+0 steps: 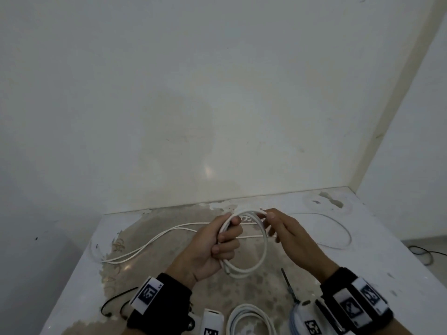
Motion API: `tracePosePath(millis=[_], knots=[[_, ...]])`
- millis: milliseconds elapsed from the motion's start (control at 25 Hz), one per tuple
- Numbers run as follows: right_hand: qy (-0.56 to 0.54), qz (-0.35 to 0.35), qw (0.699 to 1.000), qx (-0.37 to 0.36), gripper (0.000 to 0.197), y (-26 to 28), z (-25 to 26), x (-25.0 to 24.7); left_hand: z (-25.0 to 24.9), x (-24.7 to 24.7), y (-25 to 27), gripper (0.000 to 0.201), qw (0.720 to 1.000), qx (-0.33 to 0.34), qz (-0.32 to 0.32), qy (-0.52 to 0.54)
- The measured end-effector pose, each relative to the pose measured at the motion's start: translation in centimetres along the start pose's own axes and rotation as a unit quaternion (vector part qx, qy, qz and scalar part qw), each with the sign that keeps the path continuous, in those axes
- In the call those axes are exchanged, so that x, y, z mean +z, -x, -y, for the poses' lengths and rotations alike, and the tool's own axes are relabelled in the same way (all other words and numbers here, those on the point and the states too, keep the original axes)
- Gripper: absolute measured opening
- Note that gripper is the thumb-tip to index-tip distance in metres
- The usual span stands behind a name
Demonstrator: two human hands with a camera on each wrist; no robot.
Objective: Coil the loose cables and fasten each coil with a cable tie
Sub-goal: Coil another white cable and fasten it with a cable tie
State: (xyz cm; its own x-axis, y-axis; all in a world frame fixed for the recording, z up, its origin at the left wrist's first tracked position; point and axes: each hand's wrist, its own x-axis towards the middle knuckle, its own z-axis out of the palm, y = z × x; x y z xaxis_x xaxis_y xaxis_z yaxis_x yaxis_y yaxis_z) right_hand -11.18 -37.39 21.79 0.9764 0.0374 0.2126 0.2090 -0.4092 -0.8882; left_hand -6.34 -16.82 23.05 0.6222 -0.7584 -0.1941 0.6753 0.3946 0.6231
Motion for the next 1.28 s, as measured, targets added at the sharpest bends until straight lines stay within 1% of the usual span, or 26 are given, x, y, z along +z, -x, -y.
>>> tracePosePath(millis=[40, 120, 160, 200, 280, 360, 400, 440, 480, 520, 600, 680, 760, 840, 920, 960, 1040, 1120, 1160, 1200, 1280], knots=[[-0.055, 0.006, 0.998, 0.043, 0.035, 0.3, 0.2, 0.4, 0.1, 0.1, 0.0, 0.031, 1.000, 0.007, 0.000, 0.002], [-0.177, 0.025, 0.978, 0.111, 0.036, 0.6, 0.6, 1.3, 0.4, 0.4, -0.1, 0.028, 1.000, 0.025, -0.001, 0.007], [-0.225, 0.021, 0.966, 0.128, 0.036, 0.7, 0.7, 1.8, 0.6, 0.6, -0.3, 0.027, 0.999, 0.039, -0.008, 0.008], [-0.267, 0.000, 0.954, 0.137, 0.035, 0.6, 0.6, 2.4, 0.9, 0.7, -0.6, 0.027, 0.998, 0.057, -0.026, 0.004], [-0.350, -0.087, 0.920, 0.150, 0.031, 0.1, 0.6, 3.4, 1.7, 0.6, -1.2, 0.032, 0.992, 0.090, -0.085, -0.041], [-0.414, -0.181, 0.877, 0.163, 0.027, -0.8, 0.4, 3.7, 2.5, 0.4, -1.5, 0.040, 0.982, 0.101, -0.145, -0.072], [-0.429, -0.212, 0.862, 0.168, 0.027, -1.2, 0.5, 3.8, 2.9, 0.2, -1.7, 0.041, 0.980, 0.097, -0.166, -0.055], [-0.436, -0.230, 0.853, 0.172, 0.028, -1.5, 0.4, 4.0, 3.0, 0.2, -1.8, 0.039, 0.979, 0.096, -0.176, -0.026], [-0.434, -0.236, 0.851, 0.180, 0.028, -1.6, 0.4, 4.5, 2.9, 0.3, -1.9, 0.036, 0.978, 0.101, -0.180, 0.001], [-0.423, -0.228, 0.857, 0.189, 0.028, -1.5, 0.5, 5.1, 2.6, 0.3, -2.0, 0.032, 0.976, 0.115, -0.183, 0.022], [-0.382, -0.177, 0.884, 0.202, 0.028, -0.9, 0.5, 6.3, 1.7, 0.3, -2.1, 0.032, 0.970, 0.144, -0.189, 0.048], [-0.358, -0.145, 0.900, 0.202, 0.029, -0.2, 0.4, 6.8, 1.0, -0.3, -1.9, 0.034, 0.969, 0.146, -0.185, 0.075], [-0.358, -0.153, 0.900, 0.197, 0.029, -0.3, 0.2, 6.7, 0.8, -0.9, -1.5, 0.034, 0.971, 0.137, -0.172, 0.093], [-0.388, -0.178, 0.882, 0.201, 0.026, -0.8, 0.1, 6.9, 1.5, -0.9, -1.5, 0.029, 0.971, 0.141, -0.165, 0.100], [-0.433, -0.207, 0.849, 0.220, 0.028, -1.2, 0.3, 7.6, 2.2, -0.5, -1.7, 0.025, 0.965, 0.170, -0.171, 0.107], [-0.457, -0.216, 0.830, 0.237, 0.029, -1.2, 0.5, 8.2, 2.4, -0.3, -1.9, 0.027, 0.960, 0.188, -0.176, 0.107], [-0.506, -0.214, 0.794, 0.261, 0.026, -1.5, 0.6, 8.8, 2.2, -0.2, -2.3, 0.032, 0.956, 0.211, -0.178, 0.100], [-0.543, -0.213, 0.771, 0.255, 0.023, -2.1, 0.4, 8.6, 1.9, -0.5, -2.4, 0.032, 0.959, 0.205, -0.186, 0.061], [-0.549, -0.217, 0.768, 0.249, 0.024, -2.5, 0.1, 8.3, 2.0, -0.9, -2.2, 0.032, 0.960, 0.196, -0.200, 0.024], [-0.541, -0.222, 0.773, 0.246, 0.025, -2.8, -0.3, 8.0, 2.2, -1.3, -1.9, 0.032, 0.958, 0.183, -0.222, -0.018], [-0.504, -0.213, 0.800, 0.247, 0.031, -2.7, -1.1, 7.7, 2.9, -2.2, -1.1, 0.030, 0.950, 0.157, -0.261, -0.071]])
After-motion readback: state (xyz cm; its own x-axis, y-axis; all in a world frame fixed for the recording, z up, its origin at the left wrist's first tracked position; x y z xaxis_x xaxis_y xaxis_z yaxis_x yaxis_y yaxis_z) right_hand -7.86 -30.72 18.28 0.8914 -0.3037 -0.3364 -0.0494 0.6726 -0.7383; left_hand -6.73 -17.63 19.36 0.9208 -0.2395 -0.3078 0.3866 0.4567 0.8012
